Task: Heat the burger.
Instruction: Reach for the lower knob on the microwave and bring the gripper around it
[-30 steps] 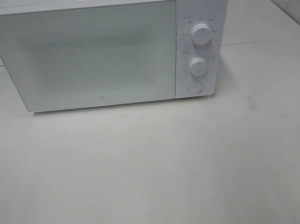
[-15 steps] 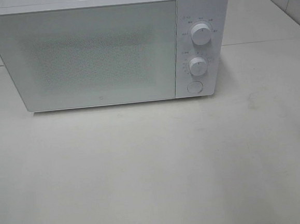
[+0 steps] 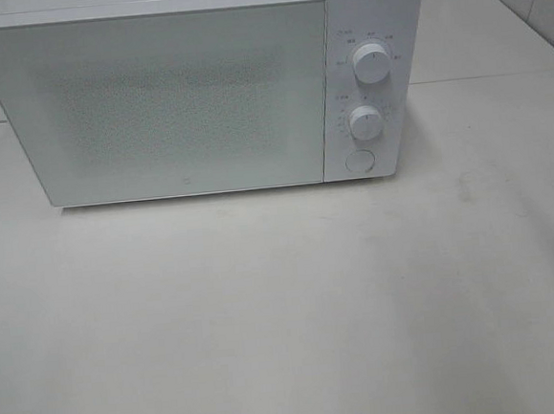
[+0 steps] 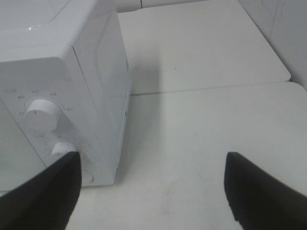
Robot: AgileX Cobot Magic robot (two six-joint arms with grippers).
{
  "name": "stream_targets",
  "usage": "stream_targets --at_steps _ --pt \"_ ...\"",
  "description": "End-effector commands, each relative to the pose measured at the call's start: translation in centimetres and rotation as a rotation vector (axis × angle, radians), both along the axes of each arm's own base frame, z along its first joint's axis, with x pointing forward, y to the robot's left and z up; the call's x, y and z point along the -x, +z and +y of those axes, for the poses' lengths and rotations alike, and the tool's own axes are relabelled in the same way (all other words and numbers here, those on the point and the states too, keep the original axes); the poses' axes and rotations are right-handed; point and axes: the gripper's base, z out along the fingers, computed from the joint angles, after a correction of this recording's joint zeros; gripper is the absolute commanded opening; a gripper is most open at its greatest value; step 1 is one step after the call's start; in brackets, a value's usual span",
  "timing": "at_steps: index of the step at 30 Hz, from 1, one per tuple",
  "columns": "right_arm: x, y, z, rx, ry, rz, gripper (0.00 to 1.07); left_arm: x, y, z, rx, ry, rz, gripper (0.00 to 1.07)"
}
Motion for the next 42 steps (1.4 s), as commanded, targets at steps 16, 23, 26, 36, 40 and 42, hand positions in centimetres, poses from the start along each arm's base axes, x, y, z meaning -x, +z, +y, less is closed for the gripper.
stream_targets --at_steps 16,23,26,36,40,42 --pt "-1.5 -5.0 -0.8 0.139 -0.061 -0.225 0.76 0.4 0.1 0.0 0.006 0.002 -0.038 1.00" --pt "-2.1 -6.7 -0.6 0.170 -0.137 -0.235 0.76 0.4 0.1 0.0 0.006 0.002 -0.038 1.00" --pt "-2.4 -7.7 1.0 0.197 -0.092 -0.202 0.76 0.4 0.1 0.0 0.006 0.002 -0.038 1.00" --pt "-2.2 -9.7 5.2 0.254 -0.041 -0.213 0.76 0.4 0.1 0.0 0.006 0.002 -0.038 1.00" --pt "-1.9 -10.4 7.2 0.253 -0.018 -0.216 0.76 0.4 0.1 0.0 0.006 0.002 -0.038 1.00" --pt "-2.0 -10.5 7.6 0.246 -0.021 -0.209 0.76 0.4 0.1 0.0 0.006 0.002 -0.038 1.00"
